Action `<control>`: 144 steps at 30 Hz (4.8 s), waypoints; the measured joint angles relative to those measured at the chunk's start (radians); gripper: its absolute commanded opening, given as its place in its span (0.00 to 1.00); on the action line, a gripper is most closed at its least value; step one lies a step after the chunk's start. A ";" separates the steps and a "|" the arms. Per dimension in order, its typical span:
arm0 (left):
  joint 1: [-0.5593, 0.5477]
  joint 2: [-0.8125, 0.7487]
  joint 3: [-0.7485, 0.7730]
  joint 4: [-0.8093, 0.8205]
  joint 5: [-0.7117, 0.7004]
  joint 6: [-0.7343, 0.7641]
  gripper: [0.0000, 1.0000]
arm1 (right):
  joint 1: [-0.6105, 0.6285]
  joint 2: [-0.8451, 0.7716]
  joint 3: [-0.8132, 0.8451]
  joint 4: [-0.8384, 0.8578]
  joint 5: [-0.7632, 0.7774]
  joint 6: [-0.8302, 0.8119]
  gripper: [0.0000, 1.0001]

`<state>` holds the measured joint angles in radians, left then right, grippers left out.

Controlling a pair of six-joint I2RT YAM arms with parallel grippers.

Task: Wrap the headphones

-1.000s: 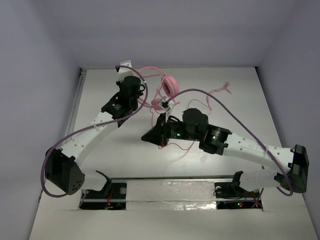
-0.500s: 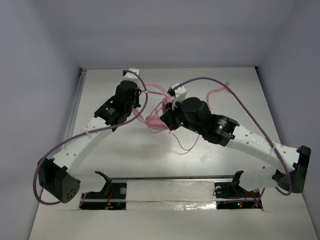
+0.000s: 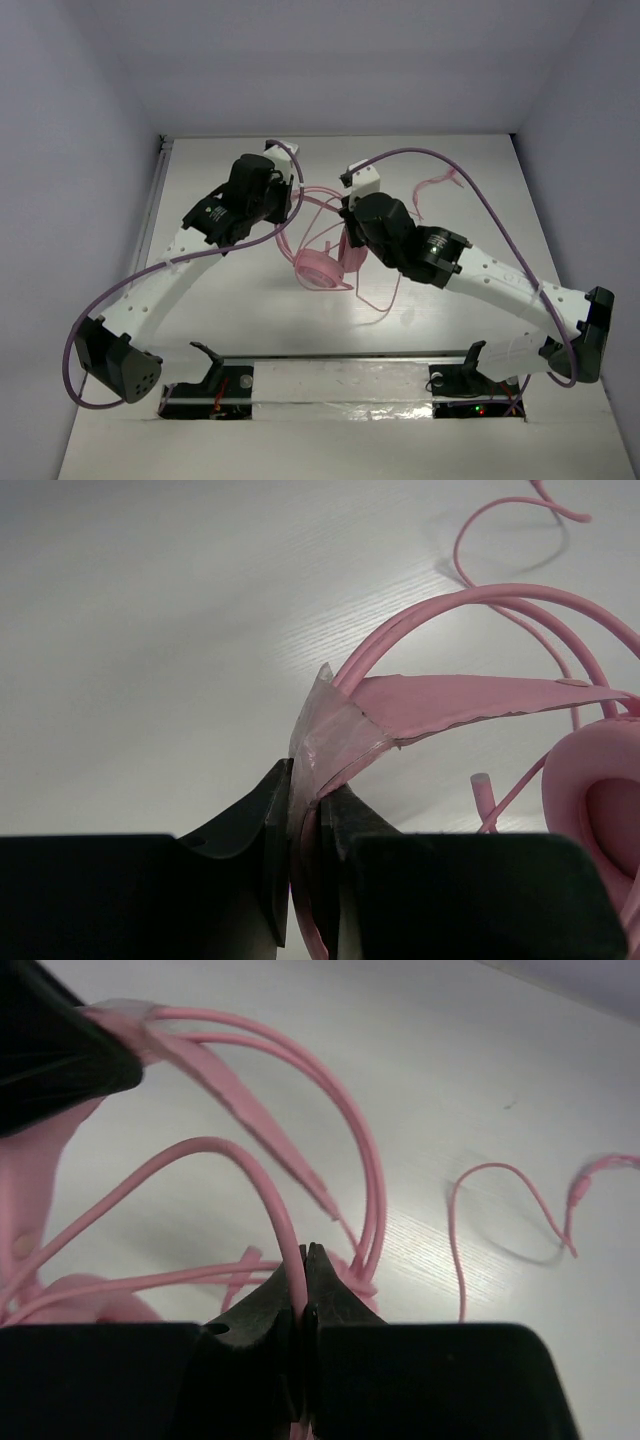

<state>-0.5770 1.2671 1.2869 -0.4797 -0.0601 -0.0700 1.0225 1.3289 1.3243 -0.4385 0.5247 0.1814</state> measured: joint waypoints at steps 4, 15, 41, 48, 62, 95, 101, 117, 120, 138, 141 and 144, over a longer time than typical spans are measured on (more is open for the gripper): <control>0.000 0.000 0.008 -0.013 0.060 0.008 0.00 | -0.025 -0.010 -0.034 0.005 0.077 -0.002 0.07; 0.050 0.000 0.008 -0.018 0.235 0.006 0.00 | -0.093 -0.079 -0.120 0.032 0.146 0.023 0.30; 0.251 -0.001 0.012 0.309 0.792 -0.309 0.00 | -0.232 -0.144 -0.514 0.612 -0.330 0.240 0.51; 0.261 -0.001 0.047 0.395 0.807 -0.446 0.00 | -0.232 -0.043 -0.599 0.869 -0.442 0.301 0.49; 0.295 0.001 -0.017 0.763 0.681 -0.880 0.00 | -0.170 0.214 -0.663 1.178 -0.665 0.417 0.49; 0.013 0.014 -0.103 0.484 -0.502 -0.298 0.00 | 0.135 -0.211 -0.532 1.019 -0.682 0.443 0.33; -0.056 -0.002 -0.135 0.388 -0.507 -0.224 0.00 | 0.053 -0.189 -0.376 0.772 -0.615 0.415 0.32; -0.082 -0.072 -0.134 0.182 -0.278 -0.120 0.00 | -0.215 -0.216 -0.233 0.386 -0.542 0.293 0.33; -0.082 -0.078 -0.133 0.160 -0.209 -0.100 0.00 | -0.253 -0.227 -0.233 0.385 -0.591 0.266 0.32; -0.007 -0.046 0.165 -0.042 0.117 -0.072 0.00 | -0.293 -0.461 -0.375 0.303 -0.496 0.204 0.25; 0.105 -0.047 0.179 -0.026 0.167 -0.123 0.00 | -0.298 -0.544 -0.418 0.314 -0.418 0.239 0.08; 0.194 -0.047 0.177 0.006 0.210 -0.172 0.00 | -0.301 -0.585 -0.466 0.317 -0.368 0.264 0.10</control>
<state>-0.3832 1.2205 1.4643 -0.4736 0.1501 -0.2417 0.7216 0.7441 0.8585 -0.1211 0.1570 0.4458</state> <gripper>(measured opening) 0.093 0.082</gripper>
